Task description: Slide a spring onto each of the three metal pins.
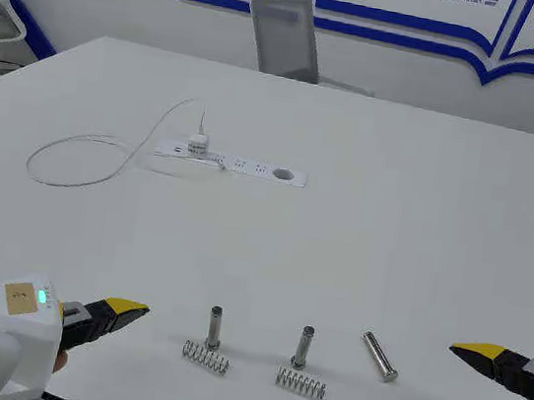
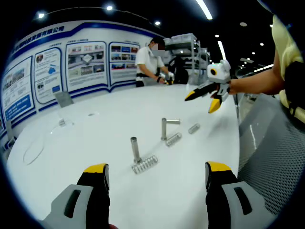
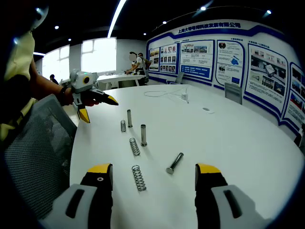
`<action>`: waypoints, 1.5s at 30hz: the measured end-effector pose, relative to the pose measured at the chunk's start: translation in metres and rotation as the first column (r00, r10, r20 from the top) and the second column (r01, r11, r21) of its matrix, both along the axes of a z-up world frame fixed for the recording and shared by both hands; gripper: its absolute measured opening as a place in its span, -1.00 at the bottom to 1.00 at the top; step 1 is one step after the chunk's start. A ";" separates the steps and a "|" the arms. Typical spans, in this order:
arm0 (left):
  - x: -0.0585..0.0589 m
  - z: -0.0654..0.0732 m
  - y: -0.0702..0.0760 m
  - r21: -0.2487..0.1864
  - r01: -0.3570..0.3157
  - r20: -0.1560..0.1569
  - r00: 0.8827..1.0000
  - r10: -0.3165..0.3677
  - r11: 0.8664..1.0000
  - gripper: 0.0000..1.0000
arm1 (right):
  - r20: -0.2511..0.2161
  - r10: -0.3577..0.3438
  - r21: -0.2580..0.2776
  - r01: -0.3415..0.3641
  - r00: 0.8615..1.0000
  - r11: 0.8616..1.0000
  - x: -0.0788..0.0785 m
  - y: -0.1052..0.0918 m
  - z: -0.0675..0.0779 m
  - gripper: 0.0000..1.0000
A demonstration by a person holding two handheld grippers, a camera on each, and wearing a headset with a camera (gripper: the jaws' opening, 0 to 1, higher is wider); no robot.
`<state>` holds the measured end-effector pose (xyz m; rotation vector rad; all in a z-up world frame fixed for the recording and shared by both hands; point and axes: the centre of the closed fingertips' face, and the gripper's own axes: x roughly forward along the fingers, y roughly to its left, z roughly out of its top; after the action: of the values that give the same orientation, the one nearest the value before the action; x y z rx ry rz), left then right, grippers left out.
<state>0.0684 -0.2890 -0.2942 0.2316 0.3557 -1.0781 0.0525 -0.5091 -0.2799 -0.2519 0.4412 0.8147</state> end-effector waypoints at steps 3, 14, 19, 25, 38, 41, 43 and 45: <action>-0.001 0.000 -0.001 0.001 0.001 0.002 1.000 -0.001 1.000 0.69 | 0.000 -0.001 0.000 0.001 1.000 1.000 0.000 0.000 0.000 0.43; 0.000 0.001 -0.001 -0.002 -0.002 0.002 1.000 0.002 1.000 0.69 | -0.006 -0.007 0.004 0.007 1.000 1.000 0.001 0.000 -0.001 0.41; 0.000 0.000 -0.001 -0.006 -0.003 0.000 1.000 0.003 1.000 0.69 | -0.008 -0.012 0.004 0.012 1.000 1.000 0.003 0.000 -0.001 0.39; 0.001 0.001 -0.002 -0.010 0.000 0.002 1.000 0.000 1.000 0.69 | -0.011 -0.020 0.008 0.020 1.000 1.000 0.006 -0.001 0.000 0.38; 0.002 0.001 -0.002 -0.015 -0.001 0.003 1.000 0.001 1.000 0.69 | -0.023 -0.041 0.003 0.041 0.999 0.999 0.017 -0.003 0.002 0.31; 0.002 0.002 -0.002 -0.016 -0.002 0.003 1.000 0.002 1.000 0.69 | -0.027 -0.045 0.000 0.045 0.999 0.999 0.021 -0.001 0.004 0.29; 0.002 0.002 -0.002 -0.017 -0.002 0.004 1.000 0.002 1.000 0.69 | -0.029 -0.043 -0.006 0.043 0.999 0.999 0.023 0.000 0.003 0.28; 0.002 0.002 -0.002 -0.017 -0.003 0.004 1.000 0.003 1.000 0.69 | -0.031 -0.043 -0.009 0.043 0.999 0.999 0.025 0.001 0.003 0.27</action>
<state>0.0704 -0.2907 -0.2925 0.2181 0.3433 -1.0774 0.0773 -0.5080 -0.2766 -0.2371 0.4779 0.7753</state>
